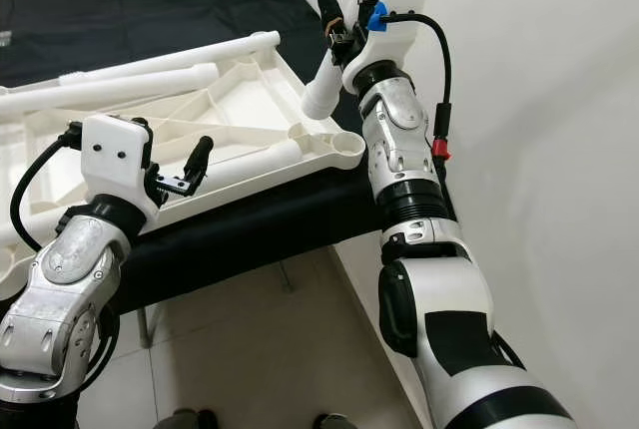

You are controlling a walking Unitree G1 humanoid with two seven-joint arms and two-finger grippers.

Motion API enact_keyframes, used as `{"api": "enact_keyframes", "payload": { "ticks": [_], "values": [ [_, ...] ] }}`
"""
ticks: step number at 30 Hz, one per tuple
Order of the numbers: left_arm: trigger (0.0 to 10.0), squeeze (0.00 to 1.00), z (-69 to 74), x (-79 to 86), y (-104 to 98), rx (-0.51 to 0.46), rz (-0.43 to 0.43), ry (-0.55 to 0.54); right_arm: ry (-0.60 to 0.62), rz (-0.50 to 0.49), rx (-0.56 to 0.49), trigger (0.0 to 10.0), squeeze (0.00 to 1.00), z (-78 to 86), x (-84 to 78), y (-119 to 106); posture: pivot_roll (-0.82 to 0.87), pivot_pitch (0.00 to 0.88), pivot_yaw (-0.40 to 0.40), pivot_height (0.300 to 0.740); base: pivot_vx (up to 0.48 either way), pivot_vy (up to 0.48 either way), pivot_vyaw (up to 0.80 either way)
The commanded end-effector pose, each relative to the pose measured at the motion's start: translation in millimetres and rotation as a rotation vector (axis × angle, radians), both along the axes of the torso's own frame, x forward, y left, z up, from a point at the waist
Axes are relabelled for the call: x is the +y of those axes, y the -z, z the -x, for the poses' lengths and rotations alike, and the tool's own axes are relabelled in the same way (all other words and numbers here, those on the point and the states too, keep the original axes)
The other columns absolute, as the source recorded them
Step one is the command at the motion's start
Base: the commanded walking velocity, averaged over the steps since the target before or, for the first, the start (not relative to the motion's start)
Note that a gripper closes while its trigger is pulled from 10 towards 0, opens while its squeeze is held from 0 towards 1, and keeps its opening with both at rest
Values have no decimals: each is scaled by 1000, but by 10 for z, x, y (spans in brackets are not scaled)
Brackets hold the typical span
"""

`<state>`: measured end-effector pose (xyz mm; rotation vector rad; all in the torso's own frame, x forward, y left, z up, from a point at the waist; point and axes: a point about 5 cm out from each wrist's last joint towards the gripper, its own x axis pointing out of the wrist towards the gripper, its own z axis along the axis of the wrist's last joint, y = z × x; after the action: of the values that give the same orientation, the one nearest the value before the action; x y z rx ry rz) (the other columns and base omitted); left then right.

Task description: Building children table

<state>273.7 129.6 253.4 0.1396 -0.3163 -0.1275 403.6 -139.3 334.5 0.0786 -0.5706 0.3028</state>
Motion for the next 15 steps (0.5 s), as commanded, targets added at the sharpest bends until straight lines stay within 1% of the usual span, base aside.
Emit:
{"api": "enact_keyframes", "payload": {
  "ticks": [1, 2, 3, 4, 5, 7, 8, 9, 10, 11, 12, 13, 15],
  "values": [
    [10000, 0, 64, -40, 81, 43, 44, 9, 26, 53, 29, 10000, 0, 56, -1, 208, 76, 172, -56, 740, 0, 0, 0],
    [10000, 0, 92, -50, 101, 54, 67, 9, 36, 86, 33, 10000, 0, 107, 17, 306, 76, 172, -56, 740, 0, 0, 0],
    [10000, 0, 127, -61, 114, 52, 79, 7, 38, 122, 23, 10000, 0, 210, 48, 438, 75, 164, -55, 740, 0, 0, 0],
    [10000, 0, 147, -66, 118, 48, 82, 5, 36, 141, 14, 10000, 0, 284, 69, 513, 75, 164, -55, 740, 0, 0, 0],
    [10000, 0, 147, -66, 118, 48, 82, 5, 36, 141, 14, 10000, 0, 284, 69, 513, 75, 164, -55, 740, 0, 0, 0],
    [10000, 0, 185, -64, 108, 32, 96, -10, 52, 115, 34, 10000, 0, 501, 65, 696, 68, 153, -56, 740, 0, 0, 0],
    [10000, 0, 198, -62, 97, 22, 98, -16, 56, 98, 43, 10000, 0, 578, 58, 738, 68, 153, -56, 740, 0, 0, 0],
    [10000, 0, 201, -59, 80, 13, 108, -20, 70, 97, 32, 10000, 0, 653, 51, 754, 64, 143, -58, 740, 0, 0, 0],
    [10000, 0, 201, -59, 80, 13, 108, -20, 70, 97, 32, 10000, 0, 653, 51, 754, 64, 143, -58, 740, 0, 0, 0],
    [10000, 0, 200, -58, 69, 7, 114, -22, 79, 101, 22, 10000, 0, 690, 48, 754, 64, 143, -58, 740, 0, 0, 0],
    [10000, 0, 186, -49, 35, -11, 105, -28, 85, 106, -15, 10000, 0, 746, 68, 712, 61, 127, -63, 740, 0, 0, 0],
    [10000, 0, 166, -36, -19, -45, 87, -35, 90, 69, -65, 10000, 0, 812, 86, 616, 59, 115, -63, 740, 0, 0, 0],
    [10000, 0, 159, -34, -32, -55, 81, -34, 94, 52, -80, 10000, 0, 826, 85, 582, 59, 115, -63, 740, 0, 0, 0]
  ]
}}
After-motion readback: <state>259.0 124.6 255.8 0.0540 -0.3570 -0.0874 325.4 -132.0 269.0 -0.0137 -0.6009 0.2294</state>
